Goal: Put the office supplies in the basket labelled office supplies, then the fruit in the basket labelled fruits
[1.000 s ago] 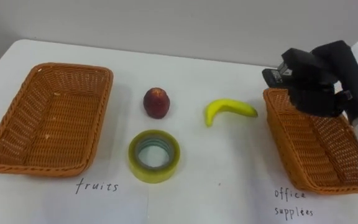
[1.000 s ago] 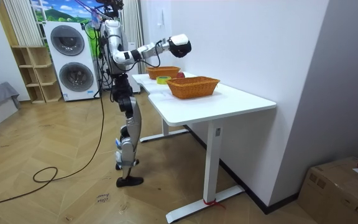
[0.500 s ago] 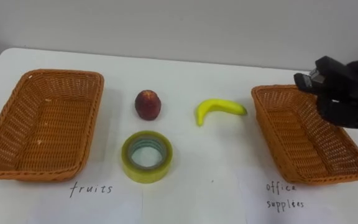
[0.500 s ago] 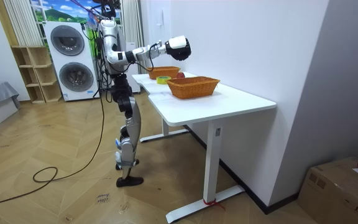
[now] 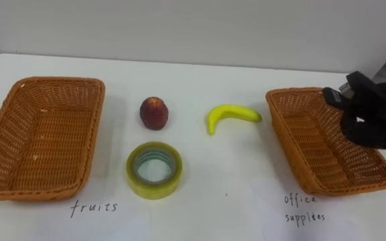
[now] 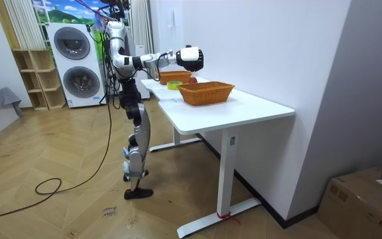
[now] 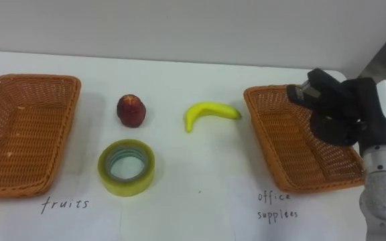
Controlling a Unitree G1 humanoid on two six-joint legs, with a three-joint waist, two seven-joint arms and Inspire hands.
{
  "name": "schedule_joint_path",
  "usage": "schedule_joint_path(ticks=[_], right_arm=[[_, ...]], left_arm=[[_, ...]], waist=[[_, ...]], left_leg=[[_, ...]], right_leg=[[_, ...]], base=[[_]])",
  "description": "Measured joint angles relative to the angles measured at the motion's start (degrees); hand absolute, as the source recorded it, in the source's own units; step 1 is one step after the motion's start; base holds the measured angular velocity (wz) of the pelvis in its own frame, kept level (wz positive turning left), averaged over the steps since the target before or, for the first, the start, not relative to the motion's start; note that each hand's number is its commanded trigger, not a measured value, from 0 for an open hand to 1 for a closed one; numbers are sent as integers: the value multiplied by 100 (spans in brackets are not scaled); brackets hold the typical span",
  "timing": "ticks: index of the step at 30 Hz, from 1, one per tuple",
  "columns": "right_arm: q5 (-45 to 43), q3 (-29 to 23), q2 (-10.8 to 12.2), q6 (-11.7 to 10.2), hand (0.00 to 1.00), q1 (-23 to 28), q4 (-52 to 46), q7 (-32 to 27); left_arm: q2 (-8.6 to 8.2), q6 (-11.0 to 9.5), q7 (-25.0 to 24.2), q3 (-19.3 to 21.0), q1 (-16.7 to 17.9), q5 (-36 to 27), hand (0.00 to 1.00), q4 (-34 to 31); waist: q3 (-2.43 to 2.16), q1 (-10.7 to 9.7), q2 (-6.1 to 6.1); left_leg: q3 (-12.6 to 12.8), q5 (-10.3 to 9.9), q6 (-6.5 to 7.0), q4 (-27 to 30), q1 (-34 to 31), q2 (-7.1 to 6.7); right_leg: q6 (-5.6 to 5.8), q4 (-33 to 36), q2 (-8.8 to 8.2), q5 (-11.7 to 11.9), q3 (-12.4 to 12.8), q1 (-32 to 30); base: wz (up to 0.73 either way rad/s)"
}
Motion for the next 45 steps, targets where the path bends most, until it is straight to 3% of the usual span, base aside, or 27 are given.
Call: schedule_joint_path(ticks=[26,35,40,41,42,43,44,45], right_arm=[[-140,300,1,138,100,140,434,341],[-211,433,0,127,100,137,759,277],[-419,793,1,91,100,-11,1309,114],[-438,826,1,92,100,-9,1354,112],[-438,845,1,89,96,-9,1353,102],[-438,853,0,36,64,-15,1347,34],[-436,854,-3,18,42,-14,1347,-4],[-437,854,-3,7,1,-14,1347,-11]], left_arm=[[22,0,14,31,15,-4,0,-290],[33,-12,103,-79,-36,-8,0,-242],[53,-18,170,-212,-176,-6,0,-164],[55,-30,171,-254,-198,-8,0,-164],[57,-30,174,-275,-195,-9,0,-163],[78,-29,179,-304,-187,-9,0,-162],[115,-29,185,-329,-182,-16,0,-161],[124,-29,187,-332,-189,-16,0,-162]], waist=[[-13,87,-60],[-18,222,-22],[1,276,15],[26,319,39],[35,322,50],[33,326,65],[28,326,57],[22,323,49]], left_leg=[[3,1,1,-3,-103,13],[30,0,2,87,-341,49],[41,12,15,125,-534,64],[48,14,17,111,-546,63],[50,15,18,104,-550,62],[52,19,19,85,-554,62],[51,21,16,82,-566,67],[50,22,14,84,-584,69]], right_leg=[[0,-8,2,0,2,-129],[-6,11,12,29,64,-359],[-17,9,24,88,81,-537],[-16,7,24,95,93,-555],[-15,7,24,96,97,-561],[-15,6,25,96,100,-574],[-15,6,31,96,99,-588],[-15,6,34,96,99,-604]], base=[[0],[-3],[-1],[-5],[-5],[0],[0],[0]])
